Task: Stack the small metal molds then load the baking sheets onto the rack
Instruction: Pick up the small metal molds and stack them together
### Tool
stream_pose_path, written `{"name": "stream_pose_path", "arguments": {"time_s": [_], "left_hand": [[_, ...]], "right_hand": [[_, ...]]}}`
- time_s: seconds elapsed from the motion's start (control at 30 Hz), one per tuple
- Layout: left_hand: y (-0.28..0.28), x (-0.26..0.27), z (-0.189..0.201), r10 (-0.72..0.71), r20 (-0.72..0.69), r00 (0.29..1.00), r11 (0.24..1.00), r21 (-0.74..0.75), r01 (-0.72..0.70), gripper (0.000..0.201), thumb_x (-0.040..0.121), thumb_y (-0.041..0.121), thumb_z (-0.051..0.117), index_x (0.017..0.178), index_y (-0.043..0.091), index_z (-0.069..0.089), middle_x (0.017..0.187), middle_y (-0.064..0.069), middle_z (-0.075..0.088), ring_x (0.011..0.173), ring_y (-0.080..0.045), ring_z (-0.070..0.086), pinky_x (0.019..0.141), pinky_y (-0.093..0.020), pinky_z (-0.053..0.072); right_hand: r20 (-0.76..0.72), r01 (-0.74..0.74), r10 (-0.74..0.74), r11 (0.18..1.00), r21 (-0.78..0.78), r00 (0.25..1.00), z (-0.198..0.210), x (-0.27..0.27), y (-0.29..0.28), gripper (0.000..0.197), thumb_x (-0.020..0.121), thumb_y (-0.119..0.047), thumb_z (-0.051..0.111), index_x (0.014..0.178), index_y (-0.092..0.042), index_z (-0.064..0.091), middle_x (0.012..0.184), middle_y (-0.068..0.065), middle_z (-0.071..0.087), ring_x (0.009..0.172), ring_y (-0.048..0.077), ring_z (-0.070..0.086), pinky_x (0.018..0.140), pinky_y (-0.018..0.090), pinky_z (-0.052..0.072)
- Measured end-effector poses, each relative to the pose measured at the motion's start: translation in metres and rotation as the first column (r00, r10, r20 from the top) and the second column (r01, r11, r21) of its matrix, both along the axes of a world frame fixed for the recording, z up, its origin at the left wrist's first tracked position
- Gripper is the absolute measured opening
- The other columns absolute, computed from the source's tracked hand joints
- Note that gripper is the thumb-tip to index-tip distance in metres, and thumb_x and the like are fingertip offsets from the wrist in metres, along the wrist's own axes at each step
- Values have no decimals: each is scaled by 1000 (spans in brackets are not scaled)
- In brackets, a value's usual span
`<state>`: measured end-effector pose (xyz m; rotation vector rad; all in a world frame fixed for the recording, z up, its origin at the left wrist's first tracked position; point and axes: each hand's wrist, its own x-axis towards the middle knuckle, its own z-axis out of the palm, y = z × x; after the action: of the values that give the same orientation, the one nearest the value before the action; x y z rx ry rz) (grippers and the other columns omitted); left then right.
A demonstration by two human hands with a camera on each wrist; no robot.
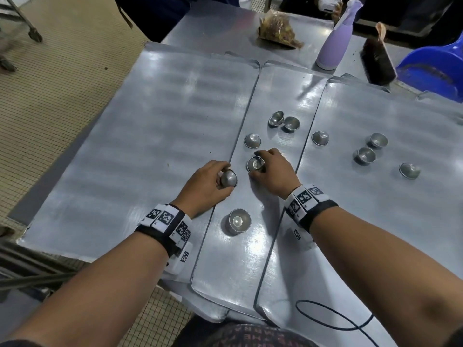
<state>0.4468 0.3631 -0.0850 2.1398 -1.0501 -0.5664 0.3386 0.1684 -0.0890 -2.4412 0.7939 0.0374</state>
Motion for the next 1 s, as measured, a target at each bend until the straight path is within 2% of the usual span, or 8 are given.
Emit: {"name": "stream_pose_path", "arguments": {"time_s": [0.17,0.27,0.33,0.5,0.6,0.73,0.87,1.0], "left_hand": [[7,0,-1,5,4,1000,1000,-19,-5,45,84,22,77,125,24,59,119,9,61,101,-11,63,88,-29,54],[12,0,-4,42,-14,999,999,-23,-42,47,84,23,80,125,25,59,116,10,62,101,-11,61,81,-16,47],[15,0,-8,57,-38,998,998,-26,-58,55,84,24,82,134,21,60,120,11,60,107,-9,59,86,-12,44],[19,1,-12,99,-82,992,995,-2,-99,59,79,25,86,133,18,63,121,6,63,107,-12,62,95,-25,51],[19,-1,-12,129,-131,983,992,2,-129,68,75,27,90,137,20,61,121,7,64,107,-11,62,91,-19,46],[19,-3,-12,137,-166,976,990,9,-138,75,71,32,93,138,19,61,123,7,64,108,-11,63,89,-16,45],[20,-4,-11,160,-189,969,987,13,-161,68,70,31,94,130,18,65,118,6,68,103,-8,65,82,-11,45],[20,-5,-10,165,-215,963,986,22,-164,53,72,28,92,119,25,66,108,8,71,95,-2,66,74,-9,46]], "right_hand": [[11,12,-12,1000,-2,1000,1,-4,3,51,85,-32,70,133,-20,57,127,9,52,108,32,59,88,33,43],[23,24,-24,1000,9,999,0,-7,4,51,84,-33,72,131,-20,57,125,8,52,107,30,59,87,32,43],[35,31,-32,999,17,999,1,-8,5,51,83,-33,73,130,-20,56,124,7,53,106,30,59,86,31,43],[40,38,-39,999,24,998,3,-12,7,50,79,-36,75,124,-21,57,118,5,55,102,26,59,82,31,44],[58,52,-53,998,20,997,4,-14,9,47,77,-37,73,120,-22,59,112,2,57,97,23,58,78,30,40],[15,17,-18,1000,19,1000,3,-14,7,48,80,-37,73,124,-21,59,117,4,60,103,24,60,84,32,45],[-13,4,-4,1000,12,1000,3,-13,6,52,84,-39,72,130,-19,59,120,6,60,108,26,59,90,35,47],[-24,-15,14,1000,-5,1000,2,-13,6,40,86,-36,69,120,-17,64,116,7,58,103,26,59,82,31,42]]}}
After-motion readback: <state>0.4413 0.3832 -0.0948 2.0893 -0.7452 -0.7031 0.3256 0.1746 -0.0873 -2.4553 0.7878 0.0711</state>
